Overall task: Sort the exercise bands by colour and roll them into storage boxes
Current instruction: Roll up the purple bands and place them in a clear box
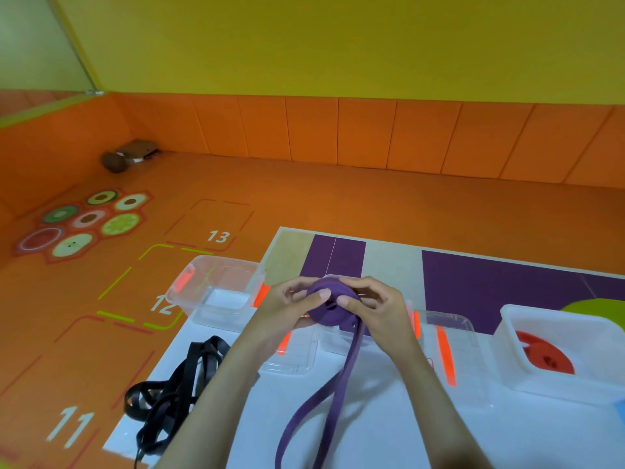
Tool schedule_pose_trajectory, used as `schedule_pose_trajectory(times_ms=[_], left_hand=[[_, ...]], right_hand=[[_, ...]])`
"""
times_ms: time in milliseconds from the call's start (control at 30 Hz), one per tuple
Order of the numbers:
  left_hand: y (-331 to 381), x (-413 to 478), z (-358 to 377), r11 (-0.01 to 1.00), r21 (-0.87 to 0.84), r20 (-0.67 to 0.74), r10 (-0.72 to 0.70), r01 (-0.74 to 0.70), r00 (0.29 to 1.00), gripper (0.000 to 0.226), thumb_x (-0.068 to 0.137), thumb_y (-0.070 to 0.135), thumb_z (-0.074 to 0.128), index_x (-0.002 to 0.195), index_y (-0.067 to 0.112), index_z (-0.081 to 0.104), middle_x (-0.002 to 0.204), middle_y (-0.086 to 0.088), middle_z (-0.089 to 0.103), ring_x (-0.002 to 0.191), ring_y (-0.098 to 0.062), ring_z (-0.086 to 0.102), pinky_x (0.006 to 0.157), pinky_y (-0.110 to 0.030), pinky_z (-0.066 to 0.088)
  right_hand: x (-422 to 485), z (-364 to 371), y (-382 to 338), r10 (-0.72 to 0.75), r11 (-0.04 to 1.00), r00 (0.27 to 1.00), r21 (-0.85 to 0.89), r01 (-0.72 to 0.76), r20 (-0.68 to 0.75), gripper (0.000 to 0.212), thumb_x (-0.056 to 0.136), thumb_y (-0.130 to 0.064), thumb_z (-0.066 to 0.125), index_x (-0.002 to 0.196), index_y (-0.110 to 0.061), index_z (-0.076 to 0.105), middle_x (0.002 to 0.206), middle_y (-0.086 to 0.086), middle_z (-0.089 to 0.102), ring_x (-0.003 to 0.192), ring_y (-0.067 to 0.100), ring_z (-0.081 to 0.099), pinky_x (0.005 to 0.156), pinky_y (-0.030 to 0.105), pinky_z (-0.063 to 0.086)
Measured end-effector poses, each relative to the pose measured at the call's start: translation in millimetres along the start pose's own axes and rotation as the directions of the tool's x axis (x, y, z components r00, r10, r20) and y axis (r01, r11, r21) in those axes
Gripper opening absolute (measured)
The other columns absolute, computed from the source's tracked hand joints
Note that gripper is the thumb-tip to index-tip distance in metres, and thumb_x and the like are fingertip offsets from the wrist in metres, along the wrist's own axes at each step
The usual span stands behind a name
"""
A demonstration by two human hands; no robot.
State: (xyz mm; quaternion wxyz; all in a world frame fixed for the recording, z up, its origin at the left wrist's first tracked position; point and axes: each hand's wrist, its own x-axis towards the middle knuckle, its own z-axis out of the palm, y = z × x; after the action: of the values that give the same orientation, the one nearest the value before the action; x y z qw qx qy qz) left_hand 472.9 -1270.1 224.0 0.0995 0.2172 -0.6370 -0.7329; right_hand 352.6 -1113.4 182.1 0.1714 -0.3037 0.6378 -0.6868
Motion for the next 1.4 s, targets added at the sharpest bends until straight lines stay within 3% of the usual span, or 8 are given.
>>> schedule_pose_trajectory(times_ms=[133,367,533,767,1033,1167,1300,1400], left_hand=[[12.8,2.9,-14.3,0.969,0.246,0.042,0.025,-0.034,0.999,0.021,0.088,0.019,0.084,0.108,0.012,0.08,0.091,-0.005,0.081,0.088,-0.019,0.078,0.073,-0.028,0.061],[13.2,-2.1,-6.9,0.988,0.123,-0.029,0.102,-0.098,0.994,0.018,0.091,0.011,0.08,0.109,0.012,0.078,0.09,-0.007,0.082,0.08,-0.014,0.077,0.062,-0.02,0.056],[2.1,-2.8,-7.9,0.963,0.238,0.039,0.12,-0.126,0.992,0.025,0.094,0.019,0.078,0.118,0.013,0.076,0.099,-0.005,0.082,0.095,-0.021,0.079,0.075,-0.028,0.061],[24.8,5.8,-19.2,0.931,0.366,0.218,-0.102,0.016,0.971,0.02,0.092,0.017,0.081,0.111,0.011,0.079,0.094,-0.01,0.081,0.095,-0.023,0.079,0.087,-0.035,0.064],[8.6,0.5,-26.0,0.993,0.116,0.073,-0.038,0.029,0.997,0.022,0.093,0.017,0.078,0.113,0.009,0.077,0.101,-0.011,0.081,0.1,-0.026,0.078,0.082,-0.032,0.063],[9.9,-5.6,-30.7,0.978,0.204,0.156,-0.078,0.046,0.985,0.024,0.092,0.019,0.08,0.115,0.013,0.077,0.104,-0.013,0.08,0.102,-0.03,0.078,0.09,-0.043,0.063],[19.0,-4.5,-31.5,0.909,0.415,0.253,-0.156,0.038,0.955,0.027,0.091,0.018,0.083,0.115,0.008,0.075,0.101,-0.021,0.078,0.092,-0.027,0.078,0.076,-0.041,0.065],[16.9,0.0,-34.6,0.929,0.365,0.203,-0.138,0.056,0.969,0.026,0.09,0.016,0.083,0.113,0.008,0.075,0.102,-0.018,0.079,0.095,-0.028,0.078,0.082,-0.043,0.065]], right_hand=[[-0.3,-4.5,-1.1,0.051,0.996,0.988,-0.083,-0.039,0.147,0.03,0.085,-0.008,0.084,0.114,-0.015,0.079,0.107,0.002,0.08,0.102,0.023,0.075,0.093,0.042,0.06],[-7.9,5.3,-1.7,0.047,0.998,0.999,0.041,-0.046,-0.009,0.035,0.084,-0.01,0.085,0.117,-0.013,0.076,0.11,0.002,0.079,0.103,0.019,0.075,0.089,0.034,0.062],[-4.8,-3.6,-8.3,0.016,1.0,1.0,-0.008,-0.016,0.015,0.023,0.08,-0.005,0.086,0.102,-0.012,0.081,0.097,0.002,0.081,0.091,0.017,0.076,0.08,0.025,0.058],[3.4,-10.3,-18.6,0.049,0.994,0.985,-0.109,-0.031,0.166,0.023,0.083,-0.014,0.086,0.105,-0.013,0.08,0.102,0.001,0.08,0.097,0.02,0.076,0.085,0.028,0.059],[-13.5,0.3,-7.0,0.006,1.0,0.999,0.03,-0.005,-0.036,0.023,0.089,-0.009,0.079,0.111,-0.01,0.072,0.114,-0.001,0.078,0.102,0.012,0.073,0.085,0.025,0.058],[-7.4,-8.8,-6.4,-0.003,1.0,0.995,-0.025,0.005,0.095,0.014,0.09,-0.009,0.078,0.104,-0.007,0.076,0.102,0.001,0.079,0.094,0.017,0.074,0.083,0.025,0.056],[-3.3,-5.2,-14.2,0.073,0.994,0.952,-0.094,-0.047,0.296,0.013,0.093,-0.011,0.077,0.106,-0.012,0.077,0.101,0.002,0.079,0.094,0.015,0.075,0.084,0.025,0.055],[-4.1,3.3,-11.8,0.068,0.991,0.972,-0.129,-0.039,0.224,0.023,0.093,-0.021,0.079,0.115,-0.023,0.076,0.112,-0.002,0.077,0.106,0.017,0.073,0.091,0.038,0.06]])
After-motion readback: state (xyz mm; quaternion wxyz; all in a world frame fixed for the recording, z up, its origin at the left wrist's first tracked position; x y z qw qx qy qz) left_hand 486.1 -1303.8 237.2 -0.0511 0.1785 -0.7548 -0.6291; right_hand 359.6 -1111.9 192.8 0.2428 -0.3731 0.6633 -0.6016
